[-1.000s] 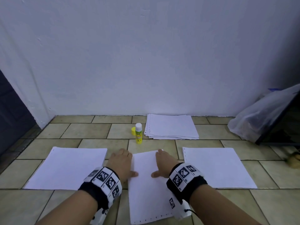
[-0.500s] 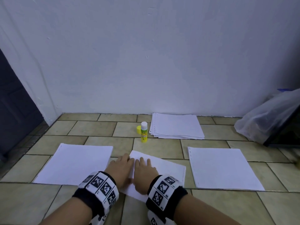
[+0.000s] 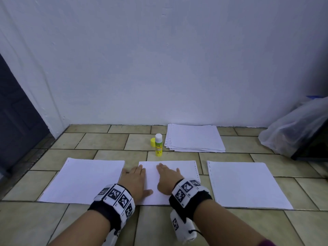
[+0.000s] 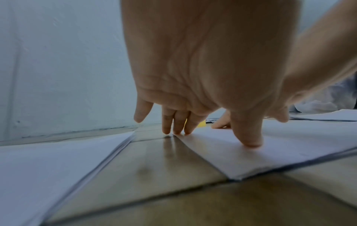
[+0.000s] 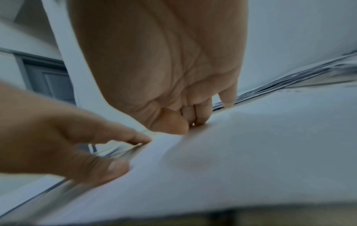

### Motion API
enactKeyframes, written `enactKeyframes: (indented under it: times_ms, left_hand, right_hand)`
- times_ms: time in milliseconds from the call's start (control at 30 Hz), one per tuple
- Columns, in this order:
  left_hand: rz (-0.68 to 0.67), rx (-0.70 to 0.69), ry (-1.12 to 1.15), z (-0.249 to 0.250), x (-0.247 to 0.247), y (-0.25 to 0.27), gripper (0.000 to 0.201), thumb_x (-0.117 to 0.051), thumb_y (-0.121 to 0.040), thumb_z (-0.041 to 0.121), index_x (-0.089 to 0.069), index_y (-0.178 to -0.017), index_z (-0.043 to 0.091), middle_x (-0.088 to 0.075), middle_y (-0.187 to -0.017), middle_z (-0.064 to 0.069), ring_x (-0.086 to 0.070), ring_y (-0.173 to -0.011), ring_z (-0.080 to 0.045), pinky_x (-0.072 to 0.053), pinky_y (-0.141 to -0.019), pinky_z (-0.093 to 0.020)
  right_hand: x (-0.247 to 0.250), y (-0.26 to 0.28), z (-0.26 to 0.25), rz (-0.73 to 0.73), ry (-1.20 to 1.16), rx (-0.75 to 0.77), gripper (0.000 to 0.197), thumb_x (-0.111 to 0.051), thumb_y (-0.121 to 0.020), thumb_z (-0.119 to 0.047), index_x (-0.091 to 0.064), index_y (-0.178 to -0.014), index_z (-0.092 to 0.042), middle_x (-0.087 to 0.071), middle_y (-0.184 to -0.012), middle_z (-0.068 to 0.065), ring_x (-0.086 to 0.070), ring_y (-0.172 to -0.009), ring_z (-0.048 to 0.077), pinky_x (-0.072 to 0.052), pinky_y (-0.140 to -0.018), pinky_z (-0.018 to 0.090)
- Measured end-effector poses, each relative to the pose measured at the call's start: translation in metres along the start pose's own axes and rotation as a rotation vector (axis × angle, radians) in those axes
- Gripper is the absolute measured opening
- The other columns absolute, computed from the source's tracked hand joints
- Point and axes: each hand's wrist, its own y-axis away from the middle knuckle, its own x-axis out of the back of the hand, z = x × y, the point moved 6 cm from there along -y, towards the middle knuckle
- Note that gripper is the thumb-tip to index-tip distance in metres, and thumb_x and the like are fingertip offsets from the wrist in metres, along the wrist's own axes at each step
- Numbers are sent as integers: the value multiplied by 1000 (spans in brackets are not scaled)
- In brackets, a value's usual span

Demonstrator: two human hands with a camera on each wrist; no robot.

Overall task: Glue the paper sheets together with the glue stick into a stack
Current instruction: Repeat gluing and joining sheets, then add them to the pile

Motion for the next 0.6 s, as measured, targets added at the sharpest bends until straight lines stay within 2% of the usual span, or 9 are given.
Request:
enactKeyframes:
  times_ms: [67,167,300,367,400,500,533,600]
  left_hand:
    - [-8,1,26,-1,-2,1,84,-40,-95,57,-3,-153,9,0,-162,-5,-5,-148,-17,-8,-118,-46]
    - [-8,-5,34,-3,-2,0,84,-38,-94,58,-1,-154,11,2,-162,-3,-3,-148,-15,-6,-118,-46]
    - [-45,-46,18,-7,-2,4,85,-39,-94,59,0,-154,13,4,-162,-2,-1,-149,-16,-3,-118,-48]
    - [-64,-50,22,-8,1,5,84,-41,-93,59,-5,-154,14,-2,-162,-1,-4,-148,-17,-3,-118,-50]
    - [-56,-45,17,-8,5,6,81,-41,-93,60,-13,-153,13,-10,-161,-3,-9,-147,-18,-6,-118,-49]
    - [58,-38,-40,3,23,5,62,-40,-94,59,-46,-134,12,-43,-142,-6,-30,-134,-23,-20,-115,-43]
    - [106,-60,-32,10,28,6,56,-43,-94,55,-50,-130,12,-44,-139,-5,-33,-132,-23,-23,-113,-41]
    - [152,-179,54,30,28,9,53,-50,-95,42,-42,-139,12,-33,-149,-6,-29,-136,-23,-23,-114,-38]
  right_hand:
    - [8,8,20,6,-48,-45,70,-35,-93,-8,0,-154,-15,5,-161,-3,-4,-148,13,2,-119,46]
    - [18,17,53,12,-94,-131,67,-32,-93,-8,-5,-154,-16,-1,-161,-3,-14,-147,18,-5,-120,45]
    - [20,21,77,44,-101,-189,62,-36,-97,-30,-12,-153,-16,-14,-160,-2,-25,-143,23,-21,-117,38]
    - [19,20,75,89,-52,-177,71,-47,-93,-44,-19,-150,-13,-26,-156,1,-33,-138,23,-29,-113,38]
    - [20,19,72,104,-19,-162,76,-55,-89,-47,-23,-148,-10,-32,-152,3,-38,-135,23,-33,-110,37]
    - [21,20,59,98,105,-88,79,-71,-82,-41,-32,-140,-5,-41,-142,8,-42,-128,24,-39,-103,35]
    - [20,21,54,84,129,-54,78,-73,-81,-36,-33,-140,-5,-42,-141,9,-42,-128,24,-39,-103,35]
    - [15,23,41,55,184,46,79,-73,-82,-22,-29,-145,-7,-37,-146,11,-37,-133,26,-36,-107,35]
